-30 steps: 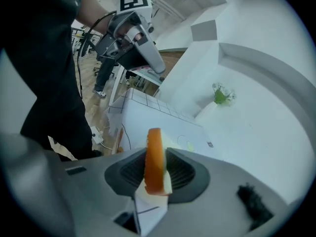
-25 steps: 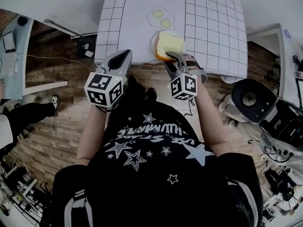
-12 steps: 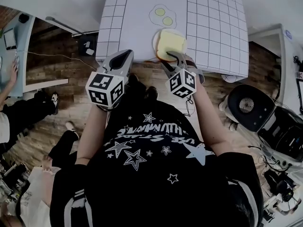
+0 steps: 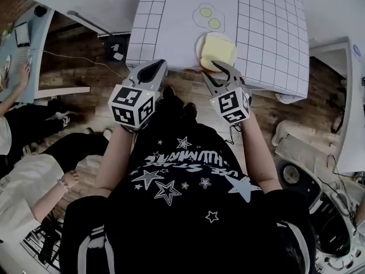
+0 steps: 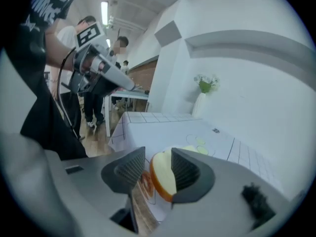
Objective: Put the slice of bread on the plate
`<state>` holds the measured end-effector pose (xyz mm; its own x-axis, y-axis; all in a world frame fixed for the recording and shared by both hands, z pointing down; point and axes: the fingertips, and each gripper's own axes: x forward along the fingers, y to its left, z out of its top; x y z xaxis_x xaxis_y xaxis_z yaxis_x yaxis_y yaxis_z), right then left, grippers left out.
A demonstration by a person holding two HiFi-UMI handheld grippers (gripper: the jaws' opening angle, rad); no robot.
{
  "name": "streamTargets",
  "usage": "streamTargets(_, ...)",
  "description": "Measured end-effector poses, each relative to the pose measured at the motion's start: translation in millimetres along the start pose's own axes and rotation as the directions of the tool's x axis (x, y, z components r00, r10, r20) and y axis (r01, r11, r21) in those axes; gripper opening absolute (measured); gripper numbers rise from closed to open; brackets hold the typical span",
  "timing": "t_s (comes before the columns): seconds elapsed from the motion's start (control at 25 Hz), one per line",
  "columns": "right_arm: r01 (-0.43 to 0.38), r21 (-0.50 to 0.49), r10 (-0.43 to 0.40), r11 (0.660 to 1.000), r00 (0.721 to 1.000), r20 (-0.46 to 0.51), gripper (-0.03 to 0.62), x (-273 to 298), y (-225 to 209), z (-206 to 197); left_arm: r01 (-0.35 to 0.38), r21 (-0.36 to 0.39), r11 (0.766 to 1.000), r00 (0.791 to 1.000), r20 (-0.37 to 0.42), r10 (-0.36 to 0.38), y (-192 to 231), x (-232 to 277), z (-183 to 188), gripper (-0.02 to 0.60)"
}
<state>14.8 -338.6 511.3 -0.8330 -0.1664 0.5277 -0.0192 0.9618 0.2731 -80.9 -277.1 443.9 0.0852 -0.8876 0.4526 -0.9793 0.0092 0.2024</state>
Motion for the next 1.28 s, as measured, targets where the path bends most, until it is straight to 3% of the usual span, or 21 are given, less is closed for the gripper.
streamTargets(0.12,0.01,0.106,-0.019,0.994,0.996,0.083,0.17,-10,-3,10,0.005,-0.009,1.0,1.0,-0.003,-0.005,-4,-1,-5,0.009)
streamTargets(0.24,0.005,0.136,-0.023,0.991,0.991,0.134,0.169,-11,0,21,-0.003,-0.011,1.0,1.0,-0.014,0.002,-4,-9,-11,0.009)
streamTargets(0.32,0.016,0.149,-0.038,0.989,0.989,0.146,0.157,-12,0,26,0.006,-0.009,1.0,1.0,-0.031,-0.006,-4,-12,-18,0.009)
streamTargets(0.44,0.057,0.179,-0.085,0.982,0.984,0.156,0.086,-20,-7,32,0.031,-0.006,1.0,0.998,-0.049,-0.031,-3,-11,-25,0.009)
streamTargets(0.64,0.135,0.286,-0.18,0.949,0.975,0.134,0.047,-34,-13,34,0.089,0.014,0.996,0.996,-0.026,-0.089,1,-21,-22,0.009)
streamTargets(0.8,0.204,0.238,-0.232,0.95,0.968,0.098,0.029,-33,9,52,0.106,0.024,0.994,0.994,-0.028,-0.105,19,-53,-33,0.009)
streamTargets(1.08,0.216,0.189,-0.241,0.958,0.962,0.124,0.023,-32,75,104,0.123,-0.002,0.992,0.992,-0.012,-0.123,50,-116,-54,0.009)
streamTargets(1.28,0.301,0.227,-0.335,0.926,0.934,0.125,0.021,-53,101,126,0.201,0.052,0.978,0.979,0.015,-0.202,50,-138,-50,0.009)
